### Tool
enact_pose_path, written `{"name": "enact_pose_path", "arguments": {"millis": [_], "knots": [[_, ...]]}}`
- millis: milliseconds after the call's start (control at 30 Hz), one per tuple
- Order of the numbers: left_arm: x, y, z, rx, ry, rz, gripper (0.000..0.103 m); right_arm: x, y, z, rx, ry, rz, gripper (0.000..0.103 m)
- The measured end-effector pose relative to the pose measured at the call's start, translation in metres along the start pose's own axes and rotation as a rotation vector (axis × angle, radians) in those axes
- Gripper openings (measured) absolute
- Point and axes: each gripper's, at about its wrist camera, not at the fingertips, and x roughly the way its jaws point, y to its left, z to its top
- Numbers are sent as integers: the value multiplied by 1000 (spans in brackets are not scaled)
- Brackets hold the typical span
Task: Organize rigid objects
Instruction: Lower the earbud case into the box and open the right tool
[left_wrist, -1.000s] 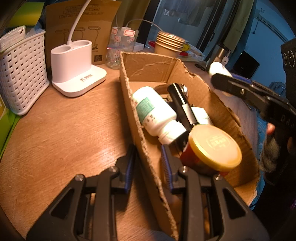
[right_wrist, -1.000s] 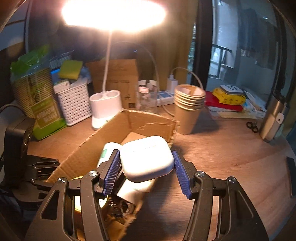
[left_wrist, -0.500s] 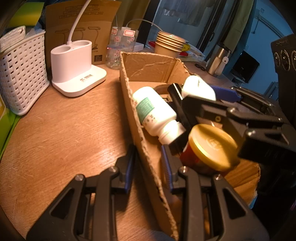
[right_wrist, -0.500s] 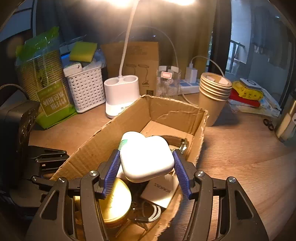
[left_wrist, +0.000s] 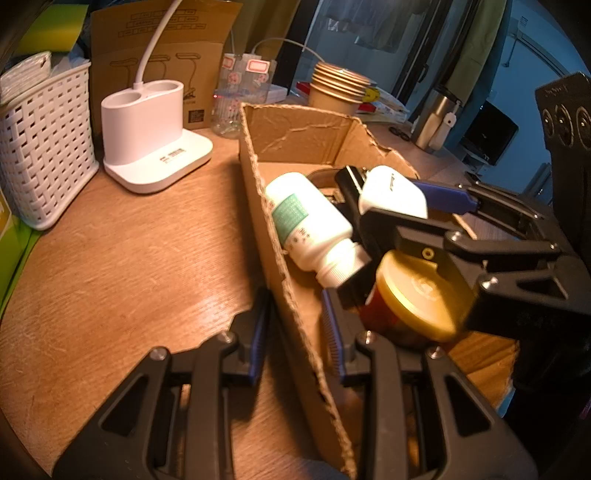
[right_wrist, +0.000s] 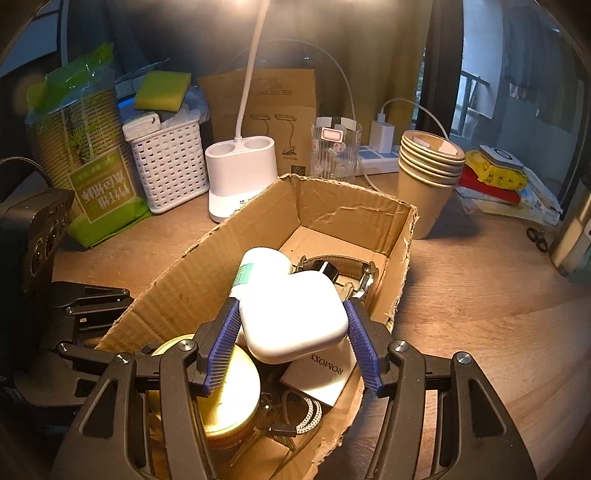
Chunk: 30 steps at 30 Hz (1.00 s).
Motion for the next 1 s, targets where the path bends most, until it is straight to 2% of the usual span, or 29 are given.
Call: {"name": "enact_pose_path", "arguments": {"millis": [1000], "knots": [[-2, 2, 3, 5, -7, 12, 30, -36, -5, -9, 31, -35, -56, 61]]}}
